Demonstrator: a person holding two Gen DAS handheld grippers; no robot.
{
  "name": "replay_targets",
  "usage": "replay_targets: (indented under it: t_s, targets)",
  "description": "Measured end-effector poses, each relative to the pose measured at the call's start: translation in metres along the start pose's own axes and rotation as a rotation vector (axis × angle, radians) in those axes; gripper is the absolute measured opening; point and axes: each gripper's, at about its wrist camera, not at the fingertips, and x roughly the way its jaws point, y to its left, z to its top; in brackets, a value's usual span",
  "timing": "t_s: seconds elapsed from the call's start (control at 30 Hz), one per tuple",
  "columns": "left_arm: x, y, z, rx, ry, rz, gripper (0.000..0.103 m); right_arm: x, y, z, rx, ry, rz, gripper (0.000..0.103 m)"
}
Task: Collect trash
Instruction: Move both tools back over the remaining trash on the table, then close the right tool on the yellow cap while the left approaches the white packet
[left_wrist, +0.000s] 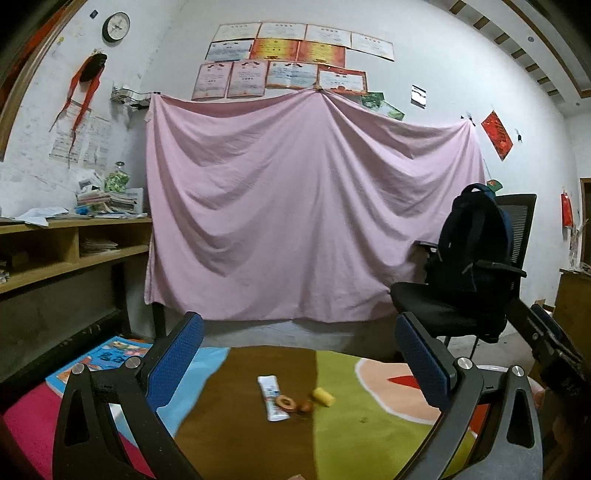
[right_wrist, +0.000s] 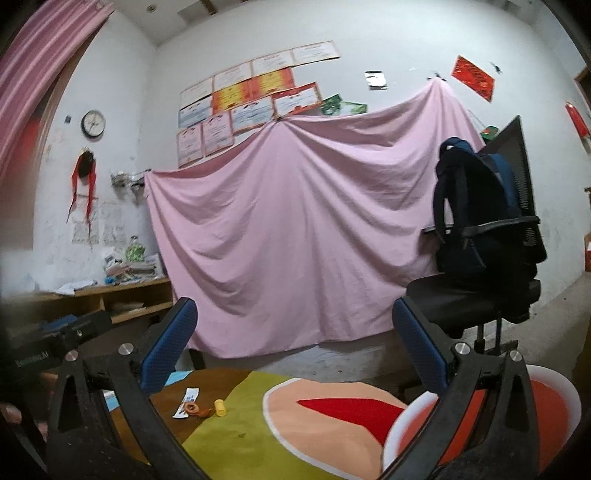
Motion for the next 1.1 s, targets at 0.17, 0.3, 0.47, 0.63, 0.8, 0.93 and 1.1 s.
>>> replay_targets:
  t_s: [0.17, 0.3, 0.47, 0.63, 0.8, 0.93, 1.1]
  targets:
    - [0.0, 0.021, -0.007, 0.014, -0.003, 0.024, 0.101, 0.017, 0.021, -0.009, -0.047, 0.026, 0.031, 0.103]
    - [0.003, 0.037, -0.013, 0.015, -0.003, 0.046, 0.101, 0.036, 0.034, -0.016, -0.063, 0.046, 0.049, 0.103]
    - [0.01, 0.052, -0.02, -0.008, -0.001, 0.054, 0.101, 0.056, 0.044, -0.025, -0.067, 0.073, 0.08, 0.103]
    - [0.025, 0.058, -0.024, -0.012, 0.031, 0.053, 0.101, 0.08, 0.051, -0.036, -0.085, 0.16, 0.114, 0.103]
    - [0.047, 0.064, -0.031, -0.016, 0.119, 0.057, 0.101, 0.114, 0.049, -0.05, -0.07, 0.319, 0.143, 0.103]
    - [0.063, 0.069, -0.039, -0.043, 0.194, 0.048, 0.096, 0.144, 0.048, -0.064, -0.056, 0.469, 0.184, 0.088]
    - [0.087, 0.069, -0.047, -0.055, 0.319, 0.015, 0.071, 0.175, 0.056, -0.088, -0.074, 0.641, 0.23, 0.073]
